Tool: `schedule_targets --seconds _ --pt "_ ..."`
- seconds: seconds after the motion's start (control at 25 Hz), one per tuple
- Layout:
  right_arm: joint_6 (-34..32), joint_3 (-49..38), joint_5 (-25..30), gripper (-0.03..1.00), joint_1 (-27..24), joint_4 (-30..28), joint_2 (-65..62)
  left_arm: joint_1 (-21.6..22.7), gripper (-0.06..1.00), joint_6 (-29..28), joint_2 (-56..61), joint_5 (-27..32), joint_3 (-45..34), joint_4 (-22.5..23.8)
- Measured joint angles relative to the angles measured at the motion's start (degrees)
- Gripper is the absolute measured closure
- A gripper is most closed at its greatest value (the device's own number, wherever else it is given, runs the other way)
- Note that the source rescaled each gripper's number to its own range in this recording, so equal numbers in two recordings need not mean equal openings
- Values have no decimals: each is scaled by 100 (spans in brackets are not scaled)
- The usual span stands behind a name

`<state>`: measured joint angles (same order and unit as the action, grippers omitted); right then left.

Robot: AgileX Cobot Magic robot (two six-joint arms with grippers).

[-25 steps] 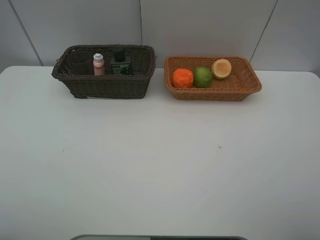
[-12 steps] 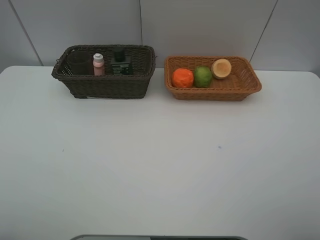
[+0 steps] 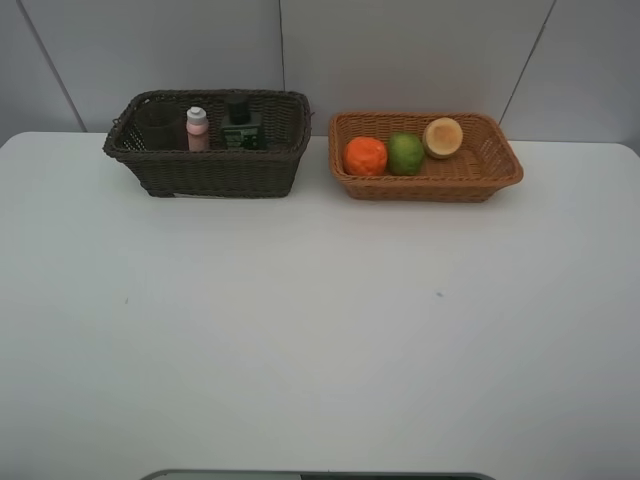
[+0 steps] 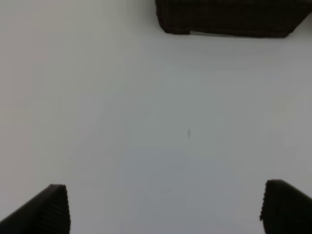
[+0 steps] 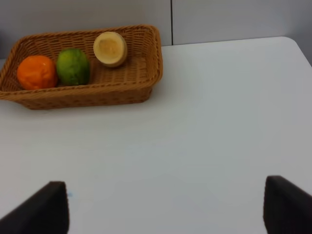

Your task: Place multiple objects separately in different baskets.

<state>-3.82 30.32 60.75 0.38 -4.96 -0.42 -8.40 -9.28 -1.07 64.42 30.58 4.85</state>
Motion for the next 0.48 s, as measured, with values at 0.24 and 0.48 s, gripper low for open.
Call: schedule_targets --seconds 0.24,0.48 --pt "0 0 0 28 0 0 0 0 -6 -105 0 -288 -152 -61" --pt "0 0 0 28 0 0 0 0 -6 -105 0 -319 -152 -64"
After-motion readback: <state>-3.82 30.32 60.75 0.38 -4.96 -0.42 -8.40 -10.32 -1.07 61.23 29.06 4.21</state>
